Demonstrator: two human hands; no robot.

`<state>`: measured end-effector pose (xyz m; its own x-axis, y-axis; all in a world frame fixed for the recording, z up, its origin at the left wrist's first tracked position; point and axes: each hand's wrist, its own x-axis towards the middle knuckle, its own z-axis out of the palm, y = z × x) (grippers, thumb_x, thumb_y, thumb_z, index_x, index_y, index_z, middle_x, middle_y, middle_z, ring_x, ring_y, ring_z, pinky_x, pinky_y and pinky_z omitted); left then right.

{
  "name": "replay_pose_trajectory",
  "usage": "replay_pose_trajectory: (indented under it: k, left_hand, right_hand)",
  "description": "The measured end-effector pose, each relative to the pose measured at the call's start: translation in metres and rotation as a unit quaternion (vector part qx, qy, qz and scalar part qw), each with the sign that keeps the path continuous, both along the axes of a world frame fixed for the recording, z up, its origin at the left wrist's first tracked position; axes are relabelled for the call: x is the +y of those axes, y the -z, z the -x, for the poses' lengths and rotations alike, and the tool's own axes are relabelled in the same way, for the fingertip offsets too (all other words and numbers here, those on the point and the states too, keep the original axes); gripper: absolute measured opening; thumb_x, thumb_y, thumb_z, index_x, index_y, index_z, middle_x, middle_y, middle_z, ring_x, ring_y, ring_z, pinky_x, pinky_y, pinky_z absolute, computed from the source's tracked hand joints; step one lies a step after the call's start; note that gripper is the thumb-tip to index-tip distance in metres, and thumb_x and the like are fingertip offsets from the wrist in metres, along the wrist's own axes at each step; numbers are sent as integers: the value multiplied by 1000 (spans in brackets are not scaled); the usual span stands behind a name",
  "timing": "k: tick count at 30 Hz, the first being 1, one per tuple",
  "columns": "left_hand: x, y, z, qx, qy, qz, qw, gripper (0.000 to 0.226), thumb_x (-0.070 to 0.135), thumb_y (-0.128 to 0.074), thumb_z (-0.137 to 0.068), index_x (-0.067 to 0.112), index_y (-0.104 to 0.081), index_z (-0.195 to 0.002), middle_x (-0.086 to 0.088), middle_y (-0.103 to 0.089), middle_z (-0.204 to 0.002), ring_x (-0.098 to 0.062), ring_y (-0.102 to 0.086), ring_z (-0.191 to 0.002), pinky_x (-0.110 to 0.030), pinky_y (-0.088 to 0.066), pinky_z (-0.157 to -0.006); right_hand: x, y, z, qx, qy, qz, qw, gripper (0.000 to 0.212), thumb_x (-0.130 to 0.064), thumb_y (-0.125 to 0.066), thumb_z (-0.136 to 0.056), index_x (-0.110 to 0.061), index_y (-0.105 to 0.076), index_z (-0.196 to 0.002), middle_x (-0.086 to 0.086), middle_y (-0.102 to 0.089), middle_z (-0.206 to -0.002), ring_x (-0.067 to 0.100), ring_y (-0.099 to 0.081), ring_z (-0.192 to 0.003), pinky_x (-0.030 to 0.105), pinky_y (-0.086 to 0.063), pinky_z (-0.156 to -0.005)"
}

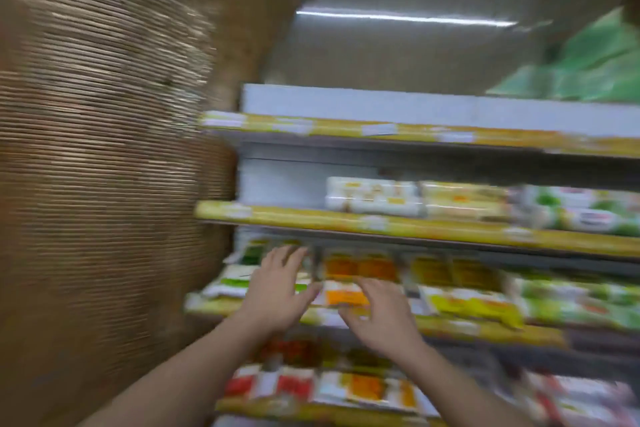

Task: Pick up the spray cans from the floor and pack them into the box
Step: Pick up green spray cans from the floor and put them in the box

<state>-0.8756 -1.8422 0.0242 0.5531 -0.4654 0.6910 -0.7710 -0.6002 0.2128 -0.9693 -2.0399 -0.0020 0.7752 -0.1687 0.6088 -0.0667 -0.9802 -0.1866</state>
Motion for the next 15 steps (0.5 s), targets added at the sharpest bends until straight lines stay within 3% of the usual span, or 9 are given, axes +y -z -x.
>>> replay_pose_trajectory:
  k: [8,11,15]
  left_hand:
    - [302,10,-33,49,-274,29,960,75,63,-45,-96,30,-22,-158,-4,-19,-166,-23,-11,-153,-47,-20,-121]
    - [397,17,-34,44,-362,34,930,74,61,-48,-96,28,-25,-158,-4,-24,-164,-23,-17,-151,-43,-21,-121]
    - [511,20,-35,42,-467,39,883,73,56,-54,-95,23,-30,-156,-5,-27,-161,-23,-19,-150,-39,-20,-120]
  right_hand:
    - [302,-5,-148,-13,-286,-2,958,66,-58,-60,-89,-30,-47,-148,-10,-51,-147,17,-41,-138,32,-31,-115]
    - [406,-4,-185,-1,-375,-18,927,67,-58,-59,-90,-31,-44,-149,-10,-47,-150,18,-37,-140,34,-29,-117]
    - [533,-6,-229,15,-464,-3,886,69,-57,-64,-88,-24,-49,-146,-2,-53,-145,22,-43,-136,28,-28,-114]
